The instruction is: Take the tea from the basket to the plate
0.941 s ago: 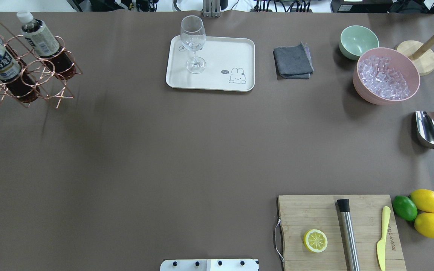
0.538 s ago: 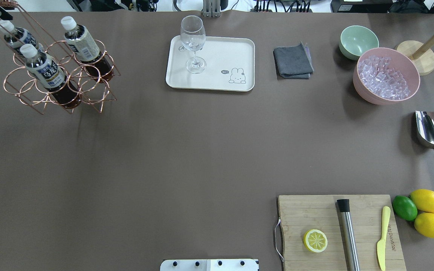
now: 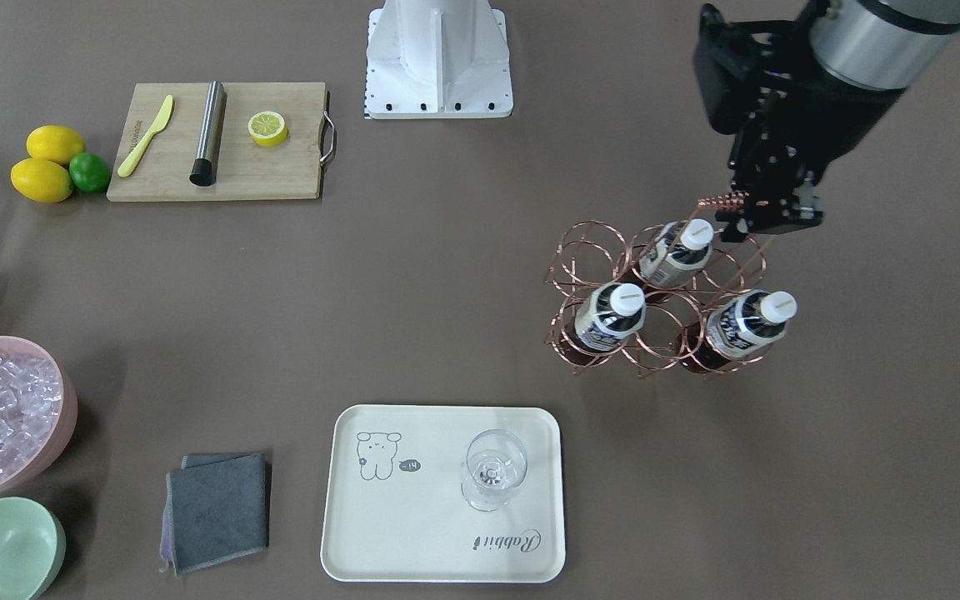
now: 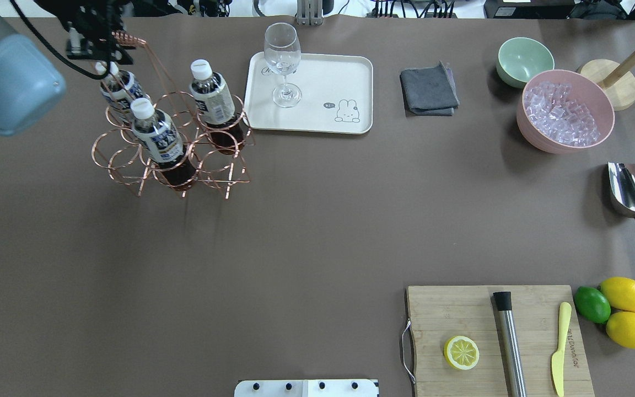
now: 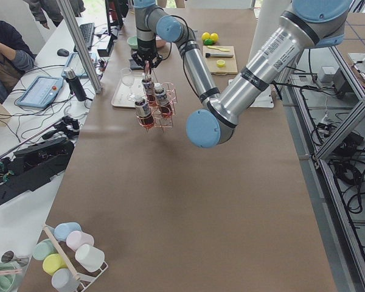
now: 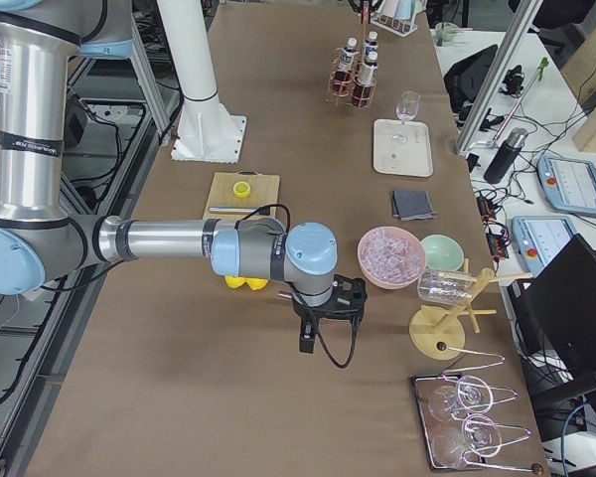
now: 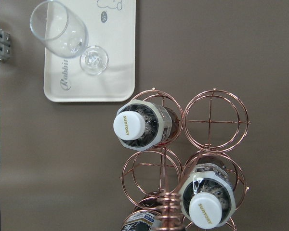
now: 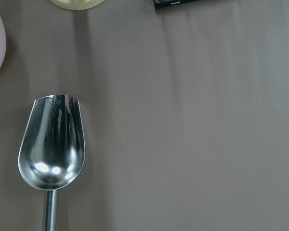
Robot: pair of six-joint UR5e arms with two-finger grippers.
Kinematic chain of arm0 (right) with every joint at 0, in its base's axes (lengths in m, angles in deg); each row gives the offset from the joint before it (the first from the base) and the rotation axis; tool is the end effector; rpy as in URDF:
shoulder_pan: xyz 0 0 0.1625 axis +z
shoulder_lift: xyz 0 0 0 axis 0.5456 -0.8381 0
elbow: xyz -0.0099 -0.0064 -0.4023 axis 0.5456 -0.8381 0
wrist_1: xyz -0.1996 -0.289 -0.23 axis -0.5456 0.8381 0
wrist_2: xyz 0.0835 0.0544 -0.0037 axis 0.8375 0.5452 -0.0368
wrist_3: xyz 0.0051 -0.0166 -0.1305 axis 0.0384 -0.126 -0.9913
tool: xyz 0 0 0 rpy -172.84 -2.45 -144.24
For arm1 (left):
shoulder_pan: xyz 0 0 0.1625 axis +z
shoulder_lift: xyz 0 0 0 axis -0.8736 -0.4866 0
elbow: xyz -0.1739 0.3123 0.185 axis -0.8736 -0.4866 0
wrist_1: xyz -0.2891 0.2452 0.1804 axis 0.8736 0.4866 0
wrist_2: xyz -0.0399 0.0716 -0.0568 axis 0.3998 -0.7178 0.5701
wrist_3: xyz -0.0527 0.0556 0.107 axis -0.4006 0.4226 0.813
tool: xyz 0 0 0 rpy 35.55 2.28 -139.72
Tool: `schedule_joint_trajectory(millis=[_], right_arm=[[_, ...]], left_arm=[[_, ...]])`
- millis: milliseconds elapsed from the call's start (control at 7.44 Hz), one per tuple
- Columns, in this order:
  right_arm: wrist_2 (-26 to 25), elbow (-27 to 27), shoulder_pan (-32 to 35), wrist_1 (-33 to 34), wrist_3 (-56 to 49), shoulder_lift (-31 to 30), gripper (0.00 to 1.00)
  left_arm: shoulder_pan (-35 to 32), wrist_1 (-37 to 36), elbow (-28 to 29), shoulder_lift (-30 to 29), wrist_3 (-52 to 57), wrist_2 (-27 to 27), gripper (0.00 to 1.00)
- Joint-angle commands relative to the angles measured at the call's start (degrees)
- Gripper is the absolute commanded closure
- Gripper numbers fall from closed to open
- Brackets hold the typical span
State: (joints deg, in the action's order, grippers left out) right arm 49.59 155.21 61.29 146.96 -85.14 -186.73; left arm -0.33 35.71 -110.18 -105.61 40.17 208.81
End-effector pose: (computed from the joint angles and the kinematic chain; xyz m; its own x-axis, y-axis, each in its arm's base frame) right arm 0.0777 -0.4325 0.6329 0.7333 0.1003 0.6724 -0.1034 0.9940 -0.0355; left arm 0.2415 -0.5512 0.1275 0.0646 0.9905 0.1211 -0.6484 -0.0506 0.7596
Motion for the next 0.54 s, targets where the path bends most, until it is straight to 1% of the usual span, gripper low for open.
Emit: schedule_joint_trajectory(millis=[0,403], right_arm=[[0.1,0.6,-1.1,-0.1,0.2,1.2,0.00],[2.1,1.4,-1.5,-0.1,-0.2,1.2,0.00]], left_arm=[[10.4,-1.6,0.4,-6.7,-8.9,-6.4,1.00],[17.9,-1.6,2.1,-11.3,-15.5,-9.6,1.00]])
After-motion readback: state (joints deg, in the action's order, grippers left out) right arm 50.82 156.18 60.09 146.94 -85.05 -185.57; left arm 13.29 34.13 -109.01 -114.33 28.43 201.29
